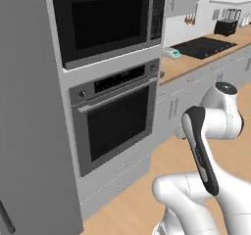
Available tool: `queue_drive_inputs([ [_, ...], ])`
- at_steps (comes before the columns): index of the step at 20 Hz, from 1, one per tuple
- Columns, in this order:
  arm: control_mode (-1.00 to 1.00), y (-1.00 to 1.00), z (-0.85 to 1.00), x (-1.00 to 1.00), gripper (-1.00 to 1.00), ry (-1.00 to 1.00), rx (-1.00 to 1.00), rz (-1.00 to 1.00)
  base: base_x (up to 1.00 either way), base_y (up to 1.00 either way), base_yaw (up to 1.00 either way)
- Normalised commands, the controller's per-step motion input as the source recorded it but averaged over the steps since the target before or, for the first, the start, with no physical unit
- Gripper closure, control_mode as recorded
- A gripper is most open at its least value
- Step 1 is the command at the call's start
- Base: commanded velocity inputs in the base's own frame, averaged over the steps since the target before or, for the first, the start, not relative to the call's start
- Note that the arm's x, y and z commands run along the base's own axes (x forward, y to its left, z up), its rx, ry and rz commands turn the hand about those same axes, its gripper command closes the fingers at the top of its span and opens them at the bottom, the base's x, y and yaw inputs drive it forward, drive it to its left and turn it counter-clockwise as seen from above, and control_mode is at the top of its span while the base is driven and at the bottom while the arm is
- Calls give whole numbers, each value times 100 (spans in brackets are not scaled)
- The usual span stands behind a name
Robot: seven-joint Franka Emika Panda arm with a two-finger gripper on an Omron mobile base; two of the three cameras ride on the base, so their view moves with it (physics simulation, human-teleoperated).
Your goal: Take the meat container that has the chicken drumstick and place it on the second highest rack of the freezer. Then take the vegetable container that has the carrot and cucumber and place it on the highest rack of the freezer.
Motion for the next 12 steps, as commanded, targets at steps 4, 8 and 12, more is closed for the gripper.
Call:
queue_drive_inputs([
  [4, 100, 0, 0, 0, -100, 0, 0, 0, 56, -73, -55],
  [8, 100, 0, 0, 0, -100, 0, 0, 0, 99, -44, -31],
  [12, 100, 0, 0, 0, -100, 0, 0, 0, 100, -29, -2],
])
